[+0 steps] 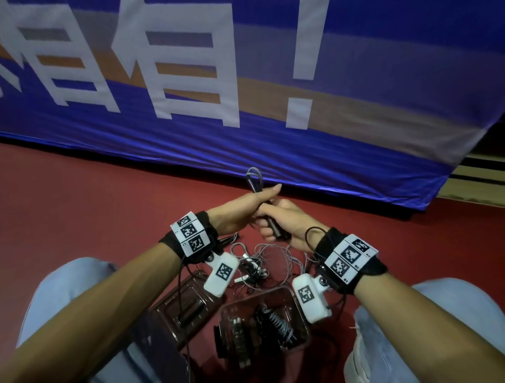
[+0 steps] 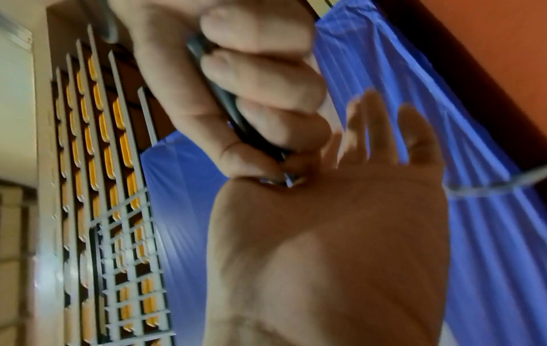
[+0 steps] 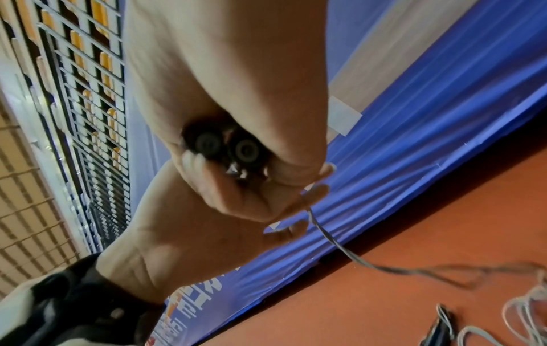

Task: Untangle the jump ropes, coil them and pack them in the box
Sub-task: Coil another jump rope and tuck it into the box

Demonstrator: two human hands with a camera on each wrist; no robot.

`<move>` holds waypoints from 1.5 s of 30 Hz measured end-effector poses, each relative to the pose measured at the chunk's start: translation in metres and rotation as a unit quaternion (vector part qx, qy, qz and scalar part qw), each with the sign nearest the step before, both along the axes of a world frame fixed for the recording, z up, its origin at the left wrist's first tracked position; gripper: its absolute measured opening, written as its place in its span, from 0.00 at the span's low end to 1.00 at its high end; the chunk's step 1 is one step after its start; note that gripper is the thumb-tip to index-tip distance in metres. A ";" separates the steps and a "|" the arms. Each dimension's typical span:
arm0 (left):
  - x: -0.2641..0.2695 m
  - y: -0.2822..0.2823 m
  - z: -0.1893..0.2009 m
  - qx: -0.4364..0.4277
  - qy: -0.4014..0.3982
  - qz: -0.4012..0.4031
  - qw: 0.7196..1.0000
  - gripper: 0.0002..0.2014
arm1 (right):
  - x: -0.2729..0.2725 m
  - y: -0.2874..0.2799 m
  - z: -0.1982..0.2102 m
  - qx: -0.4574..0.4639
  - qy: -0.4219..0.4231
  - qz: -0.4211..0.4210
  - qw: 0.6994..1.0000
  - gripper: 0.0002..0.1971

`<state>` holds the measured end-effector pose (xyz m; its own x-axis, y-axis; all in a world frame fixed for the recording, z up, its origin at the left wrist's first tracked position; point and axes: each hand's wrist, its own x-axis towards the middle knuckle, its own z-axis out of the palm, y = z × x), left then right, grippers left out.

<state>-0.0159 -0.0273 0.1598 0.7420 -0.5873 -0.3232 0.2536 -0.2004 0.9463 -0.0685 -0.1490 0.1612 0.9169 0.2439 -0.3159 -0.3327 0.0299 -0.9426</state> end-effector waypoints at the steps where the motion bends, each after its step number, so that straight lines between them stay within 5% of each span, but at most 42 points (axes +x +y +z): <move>1: -0.001 0.003 0.002 0.038 -0.017 -0.048 0.998 0.27 | 0.000 -0.002 -0.001 -0.015 0.005 -0.002 1.000 0.08; 3: 0.004 0.009 0.003 0.088 -0.024 -0.063 0.994 0.37 | -0.002 -0.006 -0.001 -0.035 0.014 -0.006 0.999 0.08; 5: 0.010 0.014 0.002 0.113 -0.021 0.033 0.993 0.41 | -0.004 -0.009 0.000 -0.026 0.027 -0.010 0.999 0.06; 8: 0.016 0.015 -0.006 0.143 -0.188 0.154 0.959 0.32 | -0.005 -0.014 0.003 0.014 0.032 -0.001 0.999 0.09; 11: 0.019 0.016 -0.007 0.045 -0.273 0.150 0.949 0.19 | -0.006 -0.017 0.009 0.070 0.033 0.043 0.996 0.16; 16: 0.021 0.017 0.003 -0.115 -0.190 0.101 0.970 0.23 | -0.011 -0.021 0.025 0.126 0.054 0.088 0.987 0.18; 20: 0.024 0.022 0.009 -0.144 -0.209 0.115 0.960 0.07 | -0.011 -0.023 0.027 0.153 0.072 0.125 0.978 0.15; 26: 0.018 0.025 0.016 -0.051 -0.247 0.061 0.966 0.25 | -0.011 -0.015 0.014 0.098 0.091 0.161 0.978 0.15; 34: 0.028 0.033 0.031 -0.036 -0.179 0.074 0.980 0.04 | -0.006 -0.014 0.022 0.134 0.069 0.155 0.976 0.14; 38: 0.027 0.043 0.035 0.055 -0.167 0.032 0.984 0.24 | -0.006 -0.020 0.027 0.134 0.065 0.139 0.979 0.11; 42: 0.028 0.045 0.032 0.093 -0.187 0.102 0.972 0.29 | -0.002 -0.015 0.023 0.121 0.036 0.082 0.989 0.08; 45: 0.032 0.045 0.026 0.116 -0.200 0.191 0.954 0.25 | 0.005 -0.009 0.012 -0.021 -0.044 0.033 0.998 0.10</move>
<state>0.0159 0.0175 0.1861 0.9790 -0.1956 -0.0575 -0.0218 -0.3810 0.9243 -0.0632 -0.1580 0.1733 0.9237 0.2935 -0.2462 -0.2486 -0.0298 -0.9681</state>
